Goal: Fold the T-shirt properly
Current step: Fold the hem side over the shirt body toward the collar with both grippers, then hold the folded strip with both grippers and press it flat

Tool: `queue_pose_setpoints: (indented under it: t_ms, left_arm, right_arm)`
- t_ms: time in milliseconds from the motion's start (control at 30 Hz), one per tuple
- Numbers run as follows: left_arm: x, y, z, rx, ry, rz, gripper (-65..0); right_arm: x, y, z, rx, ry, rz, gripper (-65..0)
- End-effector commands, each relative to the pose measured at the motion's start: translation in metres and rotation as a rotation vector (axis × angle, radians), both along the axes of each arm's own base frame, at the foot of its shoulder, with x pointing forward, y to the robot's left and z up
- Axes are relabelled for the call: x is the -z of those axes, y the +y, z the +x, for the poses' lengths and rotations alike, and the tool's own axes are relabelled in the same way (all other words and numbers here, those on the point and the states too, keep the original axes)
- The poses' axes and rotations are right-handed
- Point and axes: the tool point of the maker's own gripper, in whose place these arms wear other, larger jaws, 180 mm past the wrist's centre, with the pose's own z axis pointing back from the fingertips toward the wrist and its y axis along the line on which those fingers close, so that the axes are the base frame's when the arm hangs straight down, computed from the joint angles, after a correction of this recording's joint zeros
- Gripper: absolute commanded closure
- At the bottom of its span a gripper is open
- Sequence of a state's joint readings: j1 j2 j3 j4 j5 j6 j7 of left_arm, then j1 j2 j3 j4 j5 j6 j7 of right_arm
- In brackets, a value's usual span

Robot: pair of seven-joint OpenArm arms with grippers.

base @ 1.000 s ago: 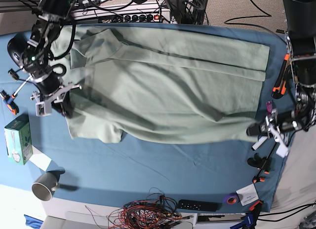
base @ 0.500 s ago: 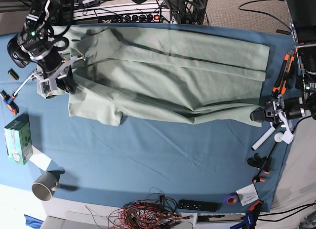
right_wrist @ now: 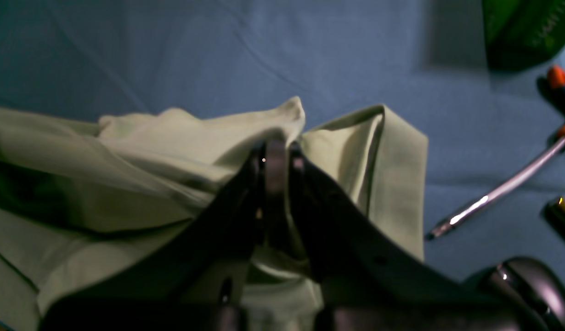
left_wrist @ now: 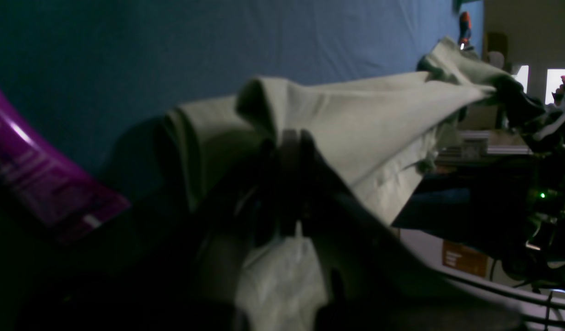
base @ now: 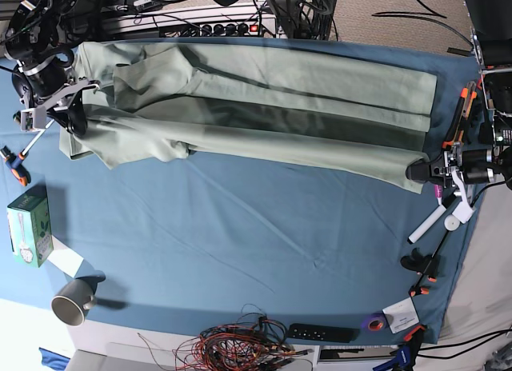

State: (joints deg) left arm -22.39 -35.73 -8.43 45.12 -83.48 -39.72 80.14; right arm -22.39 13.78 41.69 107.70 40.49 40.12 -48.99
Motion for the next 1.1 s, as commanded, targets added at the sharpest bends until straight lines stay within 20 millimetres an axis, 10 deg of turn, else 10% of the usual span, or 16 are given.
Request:
queue_pose_setpoints:
  t_ms: [0, 533, 600, 733, 1067]
  left_arm:
    - [-0.017, 0.010, 0.011, -0.014, -0.053, 0.003, 0.0]
    - [0.007, 0.010, -0.016, -0.013, 0.021, 0.003, 0.0]
    - [0.009, 0.010, -0.018, -0.013, 0.027, 0.003, -7.5]
    - [0.009, 0.012, -0.019, -0.015, 0.029, 0.009, -27.2]
    - [-0.003, 0.068, -0.031, -0.056, 0.046, 0.129, -27.3]
  right_arm:
    - [-0.011, -0.002, 0.002, 0.002, -0.037, -0.009, 0.0]
    - [0.008, 0.007, -0.015, 0.026, 0.008, 0.038, 0.0]
    - [0.009, 0.007, -0.015, 0.027, 0.013, 0.031, 0.0]
    - [0.011, 0.004, -0.017, 0.032, 0.025, 0.007, -28.3]
    - [0.007, 0.004, -0.014, 0.033, 0.001, 0.007, -29.2]
